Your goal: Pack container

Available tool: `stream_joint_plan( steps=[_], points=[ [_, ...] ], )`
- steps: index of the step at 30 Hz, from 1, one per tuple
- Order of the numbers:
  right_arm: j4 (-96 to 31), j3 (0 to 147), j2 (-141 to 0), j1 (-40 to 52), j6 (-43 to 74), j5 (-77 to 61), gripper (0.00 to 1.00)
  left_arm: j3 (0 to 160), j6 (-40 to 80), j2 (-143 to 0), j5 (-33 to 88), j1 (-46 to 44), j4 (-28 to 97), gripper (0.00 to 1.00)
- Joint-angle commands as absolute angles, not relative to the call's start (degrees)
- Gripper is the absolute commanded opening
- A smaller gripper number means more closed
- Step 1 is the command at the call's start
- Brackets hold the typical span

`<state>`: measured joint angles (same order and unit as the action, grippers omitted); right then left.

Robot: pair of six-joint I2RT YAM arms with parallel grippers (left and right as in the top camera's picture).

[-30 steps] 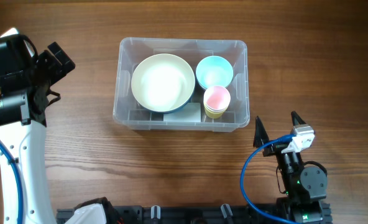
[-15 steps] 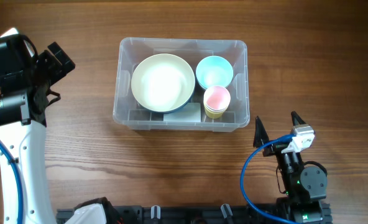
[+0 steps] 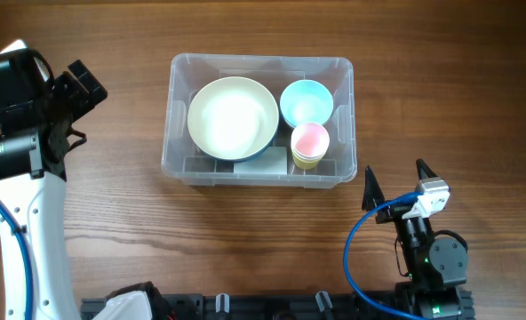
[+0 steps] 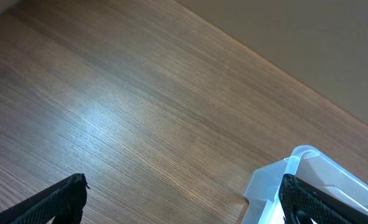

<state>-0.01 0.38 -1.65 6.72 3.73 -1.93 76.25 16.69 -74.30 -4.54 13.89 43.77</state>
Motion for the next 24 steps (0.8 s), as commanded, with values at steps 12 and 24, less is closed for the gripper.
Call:
stream_joint_plan(
  steps=[12, 24],
  points=[
    [0.14, 0.3, -2.04, 7.11, 3.14, -2.68, 1.0, 76.88, 17.19, -72.34, -3.9, 14.0, 44.18, 1.0],
    [0.14, 0.3, -2.04, 7.11, 3.11, -2.68, 1.0, 76.77, 17.19, -37.85, -3.9, 9.32, 48.99, 1.0]
  ],
)
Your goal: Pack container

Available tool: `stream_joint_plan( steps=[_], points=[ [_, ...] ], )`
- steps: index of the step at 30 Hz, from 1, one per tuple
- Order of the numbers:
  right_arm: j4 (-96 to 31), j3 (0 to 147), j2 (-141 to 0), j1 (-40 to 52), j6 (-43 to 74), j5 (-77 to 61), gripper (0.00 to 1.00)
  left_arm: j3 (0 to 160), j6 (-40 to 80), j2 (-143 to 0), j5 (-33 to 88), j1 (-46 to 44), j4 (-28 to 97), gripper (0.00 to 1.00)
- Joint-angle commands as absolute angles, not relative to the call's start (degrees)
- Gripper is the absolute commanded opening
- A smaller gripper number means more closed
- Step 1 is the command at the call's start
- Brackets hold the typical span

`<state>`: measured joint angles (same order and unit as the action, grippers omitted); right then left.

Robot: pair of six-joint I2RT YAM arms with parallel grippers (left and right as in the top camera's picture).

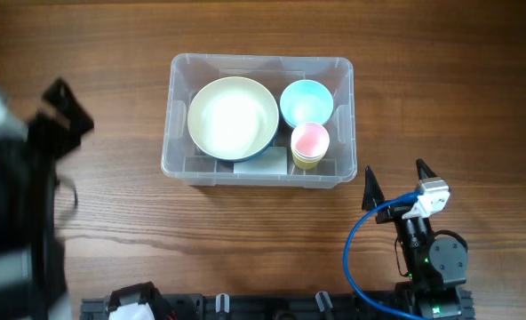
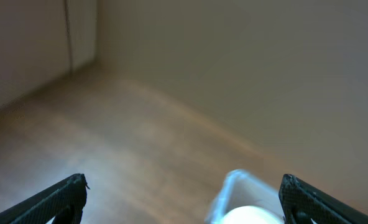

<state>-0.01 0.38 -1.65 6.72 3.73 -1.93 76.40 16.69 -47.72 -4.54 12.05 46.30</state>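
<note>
A clear plastic container (image 1: pixel 179 71) stands at the table's middle back. Inside it lie a large cream bowl (image 1: pixel 233 117), a light blue bowl (image 1: pixel 306 101), a pink cup (image 1: pixel 310 140) stacked in yellow ones, and a pale flat piece (image 1: pixel 261 161) at the front. In the blurred left wrist view the container's corner (image 2: pixel 234 183) and the cream bowl (image 2: pixel 252 214) show low down. My left gripper (image 1: pixel 63 111) is open, blurred, left of the container, holding nothing. My right gripper (image 1: pixel 394 182) stands open near the front right, empty.
The wooden table (image 1: pixel 112 204) runs all around the container. A blue cable (image 1: pixel 356 249) loops beside the right arm's base. A black rail (image 1: pixel 245 307) lies along the front edge.
The left arm has shifted and is blurred in the overhead view; its wrist camera now looks higher, showing the wall and the cream bowl. The right arm and the container's contents are unchanged.
</note>
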Motion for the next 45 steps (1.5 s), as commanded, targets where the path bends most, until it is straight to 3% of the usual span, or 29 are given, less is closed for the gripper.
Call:
stream_joint_plan(
  steps=[1, 14, 21, 38, 45],
  points=[
    [0.14, 0.3, -2.04, 7.11, 3.14, -2.68, 1.0, 76.77, 17.19, -34.98, -3.88, 8.6, 50.11, 1.0],
    [0.14, 0.3, -2.04, 7.11, 3.11, -2.68, 1.0, 74.81, 17.21, -12.8, 0.89, 3.64, 70.78, 1.0],
    [0.14, 0.3, -2.04, 7.11, 3.11, -2.68, 1.0, 62.89, 17.23, -6.39, 1.96, 3.62, 70.87, 1.0],
    [0.14, 0.3, -2.04, 7.11, 3.11, -2.68, 1.0, 18.87, 17.21, -1.39, 9.89, 3.57, 17.3, 1.0],
    [0.14, 0.3, -2.04, 7.11, 3.11, -2.68, 1.0, 9.08, 17.12, -1.39, 10.0, 3.57, 7.18, 1.0]
  ],
)
